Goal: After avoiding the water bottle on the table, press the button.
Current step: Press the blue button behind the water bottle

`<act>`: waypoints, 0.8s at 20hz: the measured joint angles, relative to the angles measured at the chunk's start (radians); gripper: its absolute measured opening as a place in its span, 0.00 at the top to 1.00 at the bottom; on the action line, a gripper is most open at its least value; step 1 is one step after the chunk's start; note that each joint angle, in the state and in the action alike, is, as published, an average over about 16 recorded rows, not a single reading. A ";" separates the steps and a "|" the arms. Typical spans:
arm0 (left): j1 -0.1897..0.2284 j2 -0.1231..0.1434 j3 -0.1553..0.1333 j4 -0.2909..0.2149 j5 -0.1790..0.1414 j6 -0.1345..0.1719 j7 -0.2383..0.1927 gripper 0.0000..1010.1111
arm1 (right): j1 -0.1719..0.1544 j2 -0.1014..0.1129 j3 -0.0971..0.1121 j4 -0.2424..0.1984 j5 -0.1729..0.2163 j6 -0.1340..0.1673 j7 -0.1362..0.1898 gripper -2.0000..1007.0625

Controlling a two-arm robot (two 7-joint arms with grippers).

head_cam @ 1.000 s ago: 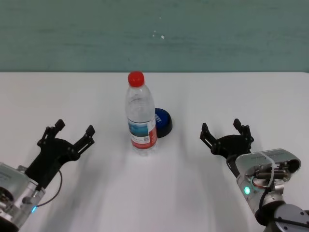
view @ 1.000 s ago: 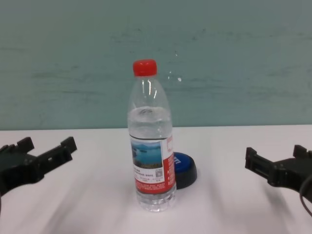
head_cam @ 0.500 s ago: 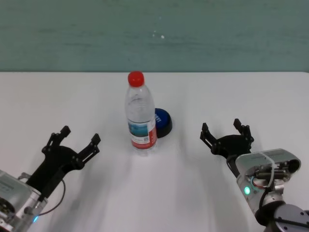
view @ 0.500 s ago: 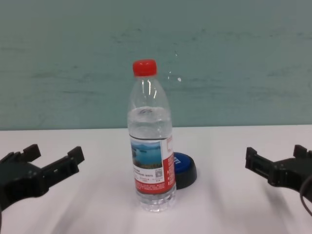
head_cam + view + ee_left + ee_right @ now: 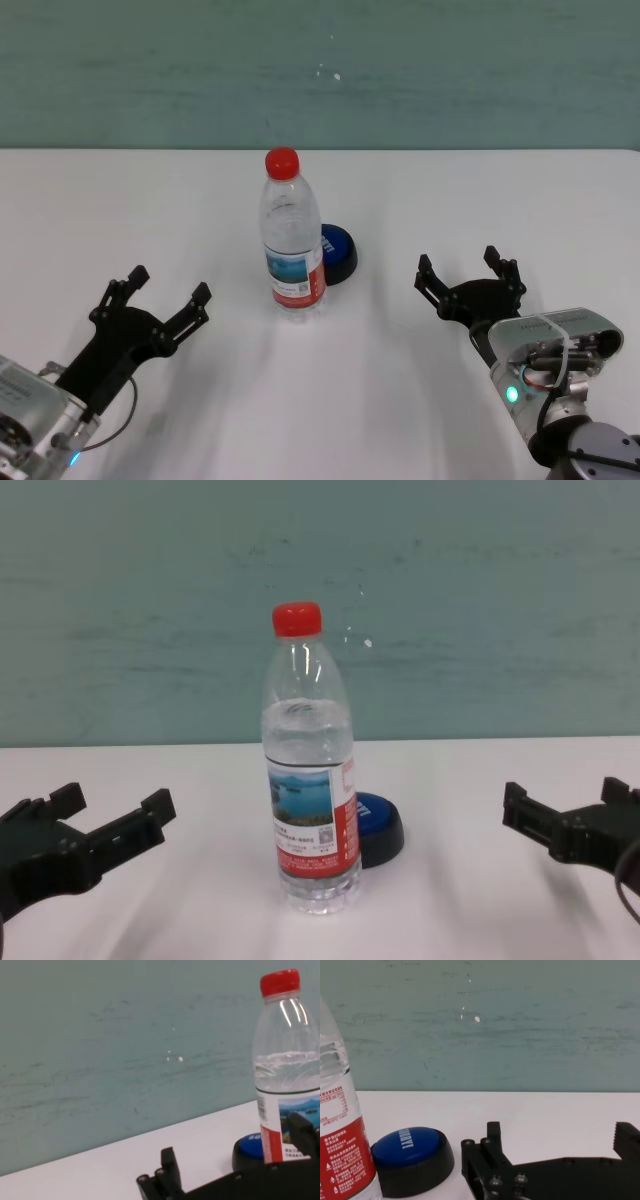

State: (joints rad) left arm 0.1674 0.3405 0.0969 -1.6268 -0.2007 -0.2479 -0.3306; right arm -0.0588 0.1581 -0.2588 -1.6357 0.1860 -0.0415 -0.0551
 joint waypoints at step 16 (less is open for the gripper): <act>-0.003 -0.002 -0.001 0.002 0.000 -0.001 0.000 0.00 | 0.055 -0.008 0.030 0.024 -0.024 0.051 0.090 0.00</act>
State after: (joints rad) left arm 0.1644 0.3388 0.0958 -1.6244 -0.2007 -0.2485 -0.3305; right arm -0.0042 0.1503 -0.2290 -1.6120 0.1618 0.0092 0.0350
